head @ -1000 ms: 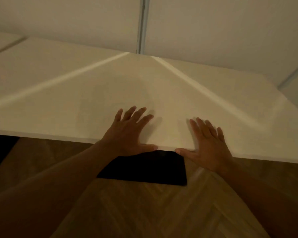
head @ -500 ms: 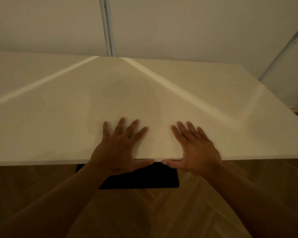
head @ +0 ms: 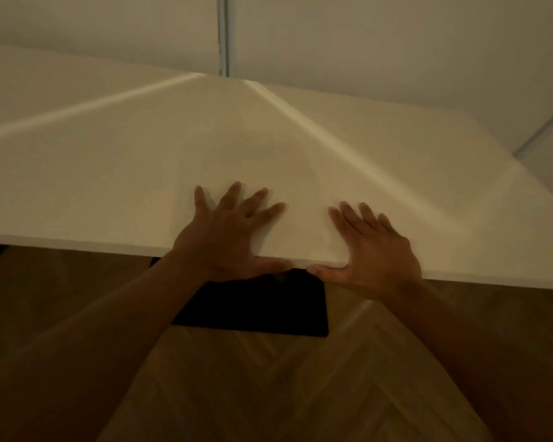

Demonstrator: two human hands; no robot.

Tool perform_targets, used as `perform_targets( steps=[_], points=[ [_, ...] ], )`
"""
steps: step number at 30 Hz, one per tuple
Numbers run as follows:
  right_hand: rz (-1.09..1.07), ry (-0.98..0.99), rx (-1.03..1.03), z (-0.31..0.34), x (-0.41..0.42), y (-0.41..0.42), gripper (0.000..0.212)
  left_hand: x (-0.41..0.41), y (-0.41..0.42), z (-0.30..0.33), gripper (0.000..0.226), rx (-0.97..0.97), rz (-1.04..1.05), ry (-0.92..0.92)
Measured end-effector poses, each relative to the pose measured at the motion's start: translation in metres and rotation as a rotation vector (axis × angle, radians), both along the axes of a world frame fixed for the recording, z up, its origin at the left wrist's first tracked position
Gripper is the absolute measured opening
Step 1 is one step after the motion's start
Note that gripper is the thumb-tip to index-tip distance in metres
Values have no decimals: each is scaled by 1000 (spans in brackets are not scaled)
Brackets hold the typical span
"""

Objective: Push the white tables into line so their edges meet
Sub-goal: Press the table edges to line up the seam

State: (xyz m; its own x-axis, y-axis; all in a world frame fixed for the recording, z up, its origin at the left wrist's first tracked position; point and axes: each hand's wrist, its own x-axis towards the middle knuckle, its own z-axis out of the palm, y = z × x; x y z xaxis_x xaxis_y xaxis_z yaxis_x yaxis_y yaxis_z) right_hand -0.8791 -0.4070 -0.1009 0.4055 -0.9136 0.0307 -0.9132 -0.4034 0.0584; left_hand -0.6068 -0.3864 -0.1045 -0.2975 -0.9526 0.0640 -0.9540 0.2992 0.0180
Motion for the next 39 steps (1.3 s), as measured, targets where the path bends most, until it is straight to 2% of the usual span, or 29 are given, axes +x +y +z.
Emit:
perform_targets(
  steps=[6, 11, 18, 21, 24, 27, 29, 32, 36, 39],
  points=[
    [32, -56, 37, 3, -5, -4, 110, -6, -2, 6, 102, 48, 14, -18],
    [-18, -182, 59, 3, -2, -11, 86, -8, -6, 13, 86, 138, 80, 26],
    [-89, -155, 134, 6, 3, -15, 92, -9, -8, 14, 84, 144, 91, 29],
    [-110, -171, 254, 16, 3, -19, 95, -10, -9, 17, 83, 136, 100, 40],
    [-203, -295, 368, 33, 8, -28, 90, -15, -21, 28, 78, 177, 166, 85],
    [-337, -361, 405, 54, 18, -38, 67, -30, -38, 51, 62, 335, 261, 142],
    [-409, -478, 475, 64, 19, -39, 53, -39, -42, 65, 52, 417, 297, 178],
    [-506, -687, 526, 79, 6, -32, 42, -52, -39, 84, 44, 484, 317, 323],
    [-674, -895, 413, 112, -26, -37, 28, -72, -48, 108, 34, 441, 267, 477],
    [-738, -932, 365, 132, -54, -59, 26, -98, -74, 126, 33, 424, 173, 506]
  ],
)
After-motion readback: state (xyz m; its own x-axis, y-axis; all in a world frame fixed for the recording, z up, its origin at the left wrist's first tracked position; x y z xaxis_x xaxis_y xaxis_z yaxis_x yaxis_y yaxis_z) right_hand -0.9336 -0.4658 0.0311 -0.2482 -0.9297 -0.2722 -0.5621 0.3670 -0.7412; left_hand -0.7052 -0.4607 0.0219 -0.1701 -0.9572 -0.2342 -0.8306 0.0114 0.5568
